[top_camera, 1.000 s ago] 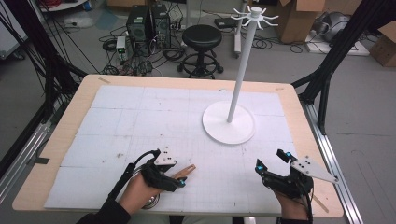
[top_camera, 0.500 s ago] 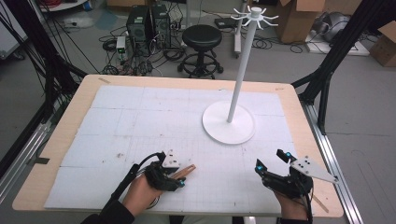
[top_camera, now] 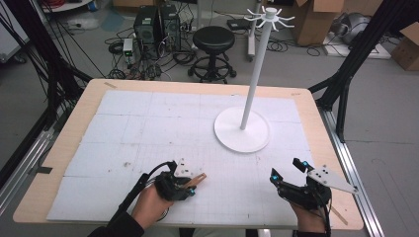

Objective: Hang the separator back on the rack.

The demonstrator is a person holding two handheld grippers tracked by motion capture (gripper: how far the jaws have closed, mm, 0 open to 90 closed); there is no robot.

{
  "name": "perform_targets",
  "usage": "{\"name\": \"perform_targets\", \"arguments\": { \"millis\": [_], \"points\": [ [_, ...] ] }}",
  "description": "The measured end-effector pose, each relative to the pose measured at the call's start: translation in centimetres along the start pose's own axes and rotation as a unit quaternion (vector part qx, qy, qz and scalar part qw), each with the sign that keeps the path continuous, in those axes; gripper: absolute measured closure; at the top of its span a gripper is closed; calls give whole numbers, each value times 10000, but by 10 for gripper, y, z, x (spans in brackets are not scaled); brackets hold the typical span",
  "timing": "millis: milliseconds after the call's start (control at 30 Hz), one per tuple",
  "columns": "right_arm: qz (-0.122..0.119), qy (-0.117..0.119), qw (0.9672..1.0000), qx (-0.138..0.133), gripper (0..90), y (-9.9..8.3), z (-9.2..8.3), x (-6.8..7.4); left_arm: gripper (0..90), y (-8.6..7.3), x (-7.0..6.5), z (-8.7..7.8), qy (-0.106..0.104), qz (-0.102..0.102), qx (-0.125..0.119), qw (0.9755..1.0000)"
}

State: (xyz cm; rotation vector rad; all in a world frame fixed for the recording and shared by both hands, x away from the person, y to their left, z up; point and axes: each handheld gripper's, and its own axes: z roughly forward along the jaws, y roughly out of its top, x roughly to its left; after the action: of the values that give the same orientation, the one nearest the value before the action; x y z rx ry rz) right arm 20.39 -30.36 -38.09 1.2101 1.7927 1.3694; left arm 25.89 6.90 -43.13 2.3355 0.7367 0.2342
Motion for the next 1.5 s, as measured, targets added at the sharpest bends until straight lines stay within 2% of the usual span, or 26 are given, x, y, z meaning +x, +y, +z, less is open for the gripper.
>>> {"name": "perform_targets", "arguments": {
  "millis": [300, 467, 733, 833, 933, 1033, 1100, 1167, 1233, 1300, 1333, 1367, 1500],
  "points": [
    [10, 31, 10000, 11, 162, 0, 0, 0, 670, 1, 3, -3, -129, -124, -57, 9998],
    [24, 44, 10000, 22, 162, 0, 1, 0, 671, 1, 9, -16, -255, -257, -330, 9988],
    [1, 52, 10000, 57, 162, -1, 2, 0, 672, -1, 22, -49, -316, -451, -965, 9938],
    [12, 64, 10000, 70, 162, -2, 3, 1, 672, -3, 28, -62, -370, -596, -1267, 9895],
    [2, 85, 9999, 74, 162, -2, 3, 1, 672, -5, 33, -75, -327, -572, -1564, 9855],
    [-8, 168, 9998, 71, 162, -1, 4, 2, 672, -7, 37, -87, -414, -600, -1909, 9789],
    [5, 340, 9994, 9, 162, 0, 4, 3, 672, -8, 40, -94, -499, -567, -2113, 9745],
    [-3, 390, 9992, -7, 162, 0, 5, 4, 672, -11, 42, -100, -564, -569, -2291, 9701],
    [16, 547, 9985, -33, 162, 0, 5, 5, 672, -15, 41, -103, -629, -548, -2449, 9660],
    [62, 788, 9969, -21, 162, 1, 7, 6, 672, -18, 41, -104, -718, -498, -2515, 9639],
    [50, 1018, 9948, -52, 162, 3, 8, 9, 673, -19, 40, -105, -762, -466, -2545, 9629],
    [50, 1018, 9948, -52, 162, 3, 8, 9, 673, -20, 39, -105, -817, -451, -2564, 9621],
    [116, 1500, 9885, -148, 162, 7, 11, 16, 672, -20, 38, -104, -1044, -309, -2716, 9562]
  ]
}}
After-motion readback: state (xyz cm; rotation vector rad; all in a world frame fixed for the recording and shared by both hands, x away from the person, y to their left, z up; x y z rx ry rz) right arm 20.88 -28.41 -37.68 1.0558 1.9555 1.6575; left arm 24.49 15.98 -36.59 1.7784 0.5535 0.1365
